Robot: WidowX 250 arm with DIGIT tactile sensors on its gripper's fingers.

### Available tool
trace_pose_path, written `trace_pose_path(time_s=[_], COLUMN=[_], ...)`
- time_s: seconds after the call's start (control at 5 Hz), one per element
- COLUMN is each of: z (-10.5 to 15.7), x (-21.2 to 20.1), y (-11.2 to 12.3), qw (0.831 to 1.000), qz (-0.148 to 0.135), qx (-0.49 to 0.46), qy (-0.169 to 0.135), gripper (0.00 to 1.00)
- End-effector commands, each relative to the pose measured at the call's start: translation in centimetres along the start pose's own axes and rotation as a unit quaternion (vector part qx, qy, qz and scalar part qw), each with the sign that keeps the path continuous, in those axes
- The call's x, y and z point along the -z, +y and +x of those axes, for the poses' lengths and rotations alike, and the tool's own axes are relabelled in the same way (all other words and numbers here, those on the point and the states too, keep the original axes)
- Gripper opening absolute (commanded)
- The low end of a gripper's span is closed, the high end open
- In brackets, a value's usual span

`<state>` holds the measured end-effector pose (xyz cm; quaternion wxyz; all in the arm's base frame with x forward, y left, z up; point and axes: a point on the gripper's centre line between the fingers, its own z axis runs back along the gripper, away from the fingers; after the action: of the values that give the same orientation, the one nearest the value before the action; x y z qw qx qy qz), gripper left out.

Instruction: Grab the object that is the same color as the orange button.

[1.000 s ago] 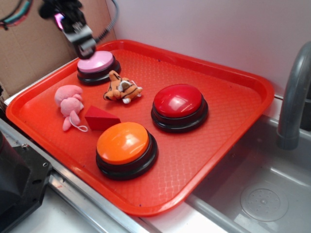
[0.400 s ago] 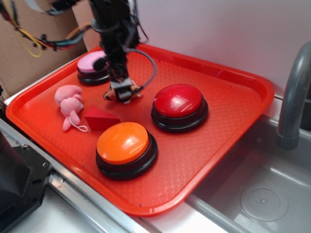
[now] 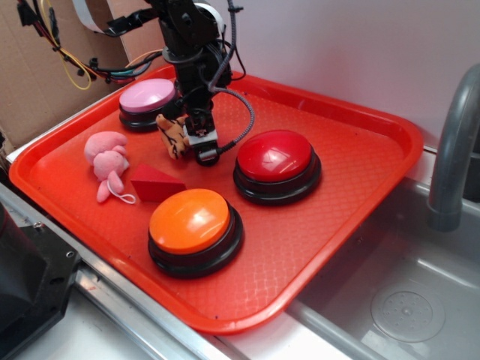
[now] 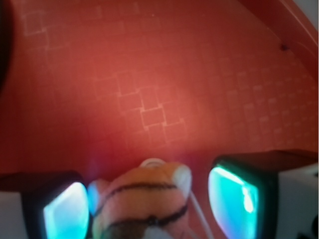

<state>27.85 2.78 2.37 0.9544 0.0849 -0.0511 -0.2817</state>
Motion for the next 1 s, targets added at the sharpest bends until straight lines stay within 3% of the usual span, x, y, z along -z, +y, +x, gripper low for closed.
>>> trace_pose_path(time_s=[0.0, 0.2, 0.4, 0.6, 0.8], z=[-0.4, -0.5, 0.2, 1.3, 2.4], x=[-1.6, -1.9, -5.5, -10.6, -14.6], y=[0.1, 0.2, 0.1, -0.9, -0.9], qw=[0.999, 0.999, 0.991, 0.972, 0.953], qz=[0.000, -0.009, -0.054, -0.078, -0.080], qx=[-0.010, -0.025, -0.123, -0.220, -0.291], qy=[-0.031, -0.030, 0.010, 0.000, 0.022], gripper=[0.00, 0.00, 0.00, 0.00, 0.00])
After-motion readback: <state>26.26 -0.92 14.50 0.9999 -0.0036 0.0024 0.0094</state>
